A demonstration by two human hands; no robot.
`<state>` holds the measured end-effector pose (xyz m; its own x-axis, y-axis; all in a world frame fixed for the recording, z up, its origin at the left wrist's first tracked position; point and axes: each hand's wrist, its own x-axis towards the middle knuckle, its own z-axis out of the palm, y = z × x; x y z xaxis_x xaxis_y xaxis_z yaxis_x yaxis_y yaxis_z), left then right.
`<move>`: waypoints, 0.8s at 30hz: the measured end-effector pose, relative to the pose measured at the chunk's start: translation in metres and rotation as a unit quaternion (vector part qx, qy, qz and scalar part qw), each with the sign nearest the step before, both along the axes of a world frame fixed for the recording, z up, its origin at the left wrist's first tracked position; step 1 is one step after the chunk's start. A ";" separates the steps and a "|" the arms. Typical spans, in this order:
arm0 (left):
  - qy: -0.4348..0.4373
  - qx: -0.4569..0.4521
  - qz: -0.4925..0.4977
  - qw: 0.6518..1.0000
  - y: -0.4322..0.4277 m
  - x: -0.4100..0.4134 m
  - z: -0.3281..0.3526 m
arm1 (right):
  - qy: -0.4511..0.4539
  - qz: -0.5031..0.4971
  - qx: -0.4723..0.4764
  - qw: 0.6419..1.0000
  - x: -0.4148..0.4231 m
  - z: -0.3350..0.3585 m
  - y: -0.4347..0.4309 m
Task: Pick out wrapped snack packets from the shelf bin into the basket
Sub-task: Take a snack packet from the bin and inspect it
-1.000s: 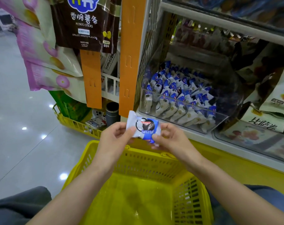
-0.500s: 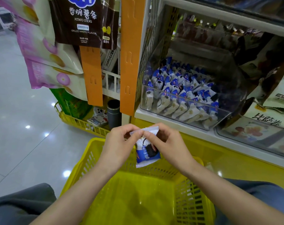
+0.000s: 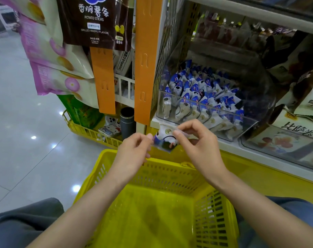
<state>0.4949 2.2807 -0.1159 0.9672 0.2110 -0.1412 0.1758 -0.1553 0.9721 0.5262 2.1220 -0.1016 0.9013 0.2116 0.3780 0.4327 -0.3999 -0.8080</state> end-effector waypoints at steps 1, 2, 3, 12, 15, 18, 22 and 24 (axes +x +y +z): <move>0.039 -0.040 -0.012 0.998 -0.001 0.002 0.002 | -0.004 0.014 0.010 1.000 0.000 0.001 -0.001; 0.075 -0.085 -0.024 0.993 -0.002 0.003 0.005 | -0.019 0.035 0.002 0.999 0.000 0.001 -0.001; 0.098 -0.127 -0.035 0.986 -0.002 0.003 0.008 | -0.044 0.059 -0.024 0.997 -0.001 0.001 -0.001; -0.041 -0.174 -0.014 0.984 -0.002 -0.002 0.003 | -0.092 0.105 -0.148 0.979 -0.010 0.001 0.004; -0.051 -0.164 -0.043 0.984 -0.001 -0.002 0.003 | 0.098 0.037 -0.020 0.994 -0.007 0.005 0.007; -0.065 -0.148 -0.078 0.984 -0.004 -0.003 0.000 | 0.296 0.104 0.105 0.944 -0.003 0.007 0.006; -0.122 0.038 0.016 0.992 -0.006 -0.001 -0.008 | 0.366 0.096 0.183 0.907 -0.005 0.006 0.008; -0.170 0.119 0.019 0.978 -0.005 -0.002 -0.008 | 0.371 0.083 0.200 0.903 -0.005 0.003 0.010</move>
<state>0.4933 2.2753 -0.1240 0.9406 0.2352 0.2449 -0.1417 -0.3836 0.9126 0.5207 2.1315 -0.0984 0.9059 0.3482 -0.2412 -0.2602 0.0082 -0.9655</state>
